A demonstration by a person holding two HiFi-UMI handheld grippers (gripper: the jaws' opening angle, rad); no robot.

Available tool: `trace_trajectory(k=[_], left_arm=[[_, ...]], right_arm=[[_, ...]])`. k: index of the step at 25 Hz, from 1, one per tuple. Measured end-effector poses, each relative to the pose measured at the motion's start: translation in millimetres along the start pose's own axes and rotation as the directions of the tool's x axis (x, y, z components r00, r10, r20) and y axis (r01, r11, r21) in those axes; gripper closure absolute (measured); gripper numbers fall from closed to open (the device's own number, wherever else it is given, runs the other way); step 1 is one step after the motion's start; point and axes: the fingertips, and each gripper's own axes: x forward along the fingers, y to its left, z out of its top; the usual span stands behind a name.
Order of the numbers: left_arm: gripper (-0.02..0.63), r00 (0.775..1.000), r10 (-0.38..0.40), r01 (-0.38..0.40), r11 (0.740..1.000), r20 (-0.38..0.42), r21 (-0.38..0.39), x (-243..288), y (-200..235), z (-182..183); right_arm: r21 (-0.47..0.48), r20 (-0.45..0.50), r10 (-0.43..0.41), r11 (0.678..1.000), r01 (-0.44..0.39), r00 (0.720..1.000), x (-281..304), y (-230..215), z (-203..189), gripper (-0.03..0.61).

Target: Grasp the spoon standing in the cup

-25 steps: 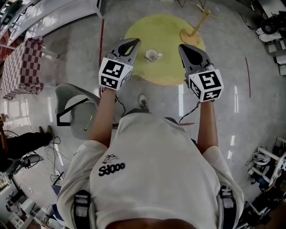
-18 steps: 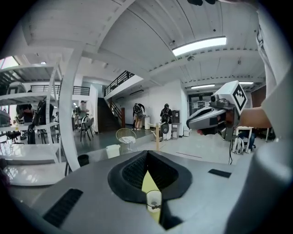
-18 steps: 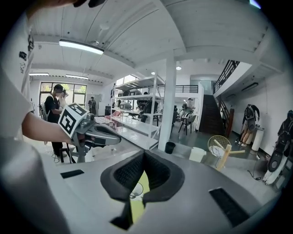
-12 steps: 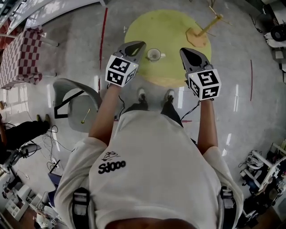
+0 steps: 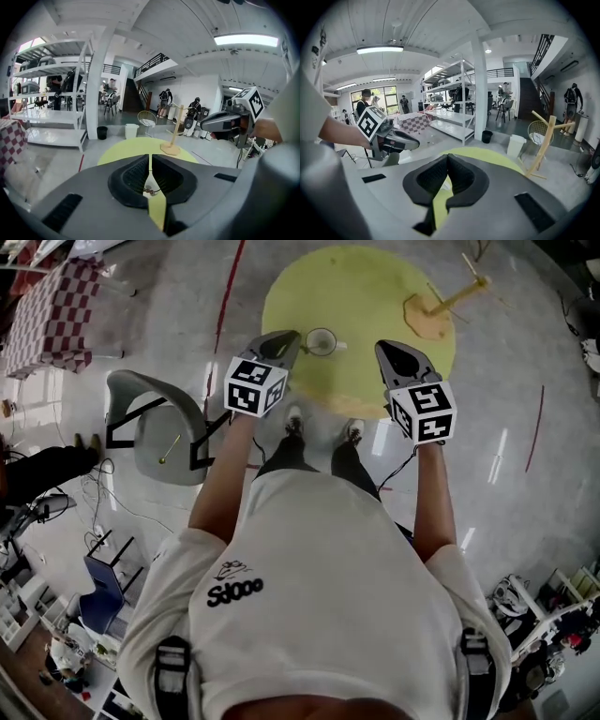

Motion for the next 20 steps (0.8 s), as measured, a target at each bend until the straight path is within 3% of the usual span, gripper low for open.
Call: trace_trajectory(k=[6,8,10,20], left_arm=[[0.582,0.998,0.054,-0.056,0.990,-0.018,-0.132,1,3,-34],[0.502,0.998,0.066,-0.069,0.980,-0.021,-0.189,4,2,-46],[0.492,0.997,0.077,-0.081,0.968,-0.026,-0.238,7,0,-58],[0.448,0.984,0.161,-0.177,0.911,-0.074,-0.372,31,6,-100]], right_arm=[[-0.028,-0.038,0.087,0.996,-0.088,0.996,17,6,-12,0.555],[-0.031,-0.046,0.106,0.994,-0.108,0.993,20,7,-15,0.555],[-0.045,-0.056,0.132,0.990,-0.134,0.990,23,11,-20,0.555],[-0.036,-0.108,0.215,0.975,-0.220,0.971,34,25,-52,0.556]])
